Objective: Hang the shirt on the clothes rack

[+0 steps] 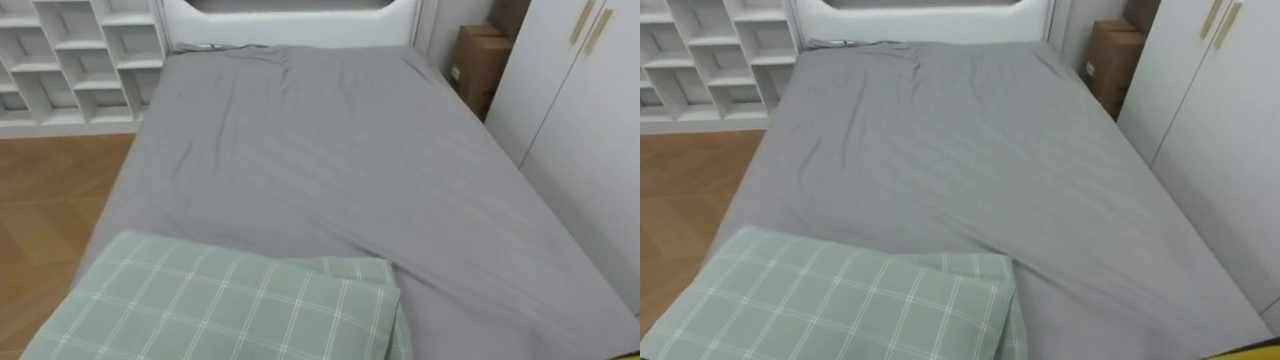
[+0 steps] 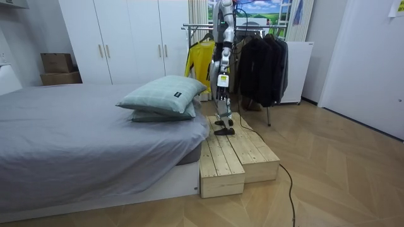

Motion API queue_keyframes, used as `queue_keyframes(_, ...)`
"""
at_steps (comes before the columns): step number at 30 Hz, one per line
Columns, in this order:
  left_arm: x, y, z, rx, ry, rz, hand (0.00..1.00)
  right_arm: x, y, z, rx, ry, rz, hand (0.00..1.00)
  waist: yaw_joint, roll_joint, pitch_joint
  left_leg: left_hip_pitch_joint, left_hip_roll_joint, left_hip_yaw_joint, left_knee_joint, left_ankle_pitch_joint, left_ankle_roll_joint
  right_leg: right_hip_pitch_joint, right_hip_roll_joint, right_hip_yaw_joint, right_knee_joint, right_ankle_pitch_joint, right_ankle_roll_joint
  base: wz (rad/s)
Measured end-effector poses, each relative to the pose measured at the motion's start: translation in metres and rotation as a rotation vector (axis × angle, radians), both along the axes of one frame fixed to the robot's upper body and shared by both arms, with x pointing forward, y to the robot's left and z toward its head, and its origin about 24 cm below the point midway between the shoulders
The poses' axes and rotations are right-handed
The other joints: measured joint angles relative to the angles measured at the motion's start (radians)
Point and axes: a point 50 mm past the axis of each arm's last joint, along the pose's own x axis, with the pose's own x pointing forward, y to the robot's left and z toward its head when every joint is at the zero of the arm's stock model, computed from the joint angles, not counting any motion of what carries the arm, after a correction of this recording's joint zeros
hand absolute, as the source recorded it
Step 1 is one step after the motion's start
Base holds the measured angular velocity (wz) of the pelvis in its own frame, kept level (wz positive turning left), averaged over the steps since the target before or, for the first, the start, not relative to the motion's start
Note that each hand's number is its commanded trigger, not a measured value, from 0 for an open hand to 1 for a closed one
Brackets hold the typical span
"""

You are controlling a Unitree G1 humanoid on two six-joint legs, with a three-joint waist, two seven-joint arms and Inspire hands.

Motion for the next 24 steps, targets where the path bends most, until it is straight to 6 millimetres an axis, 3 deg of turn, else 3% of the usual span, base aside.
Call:
queue_keyframes(15,-0.008,-0.011,-0.003,0.017,0.111,-0.186,0.00,-0.001,0.003,-0.001,0.038,0.007,0.014,0.00,-0.001,0.004,-0.0036,-0.007,-0.012,-0.036,0.010,0.001,-0.001,0.020,0.005,-0.003,-0.014,0.000,0.000,0.10)
queue_keyframes(24,-0.008,-0.011,-0.003,0.022,0.119,-0.208,0.00,-0.001,0.004,-0.001,0.052,0.008,0.018,0.00,-0.002,0.008,-0.0063,-0.007,-0.014,-0.054,0.015,0.001,-0.001,0.029,0.006,-0.001,-0.015,0.000,0.000,0.06)
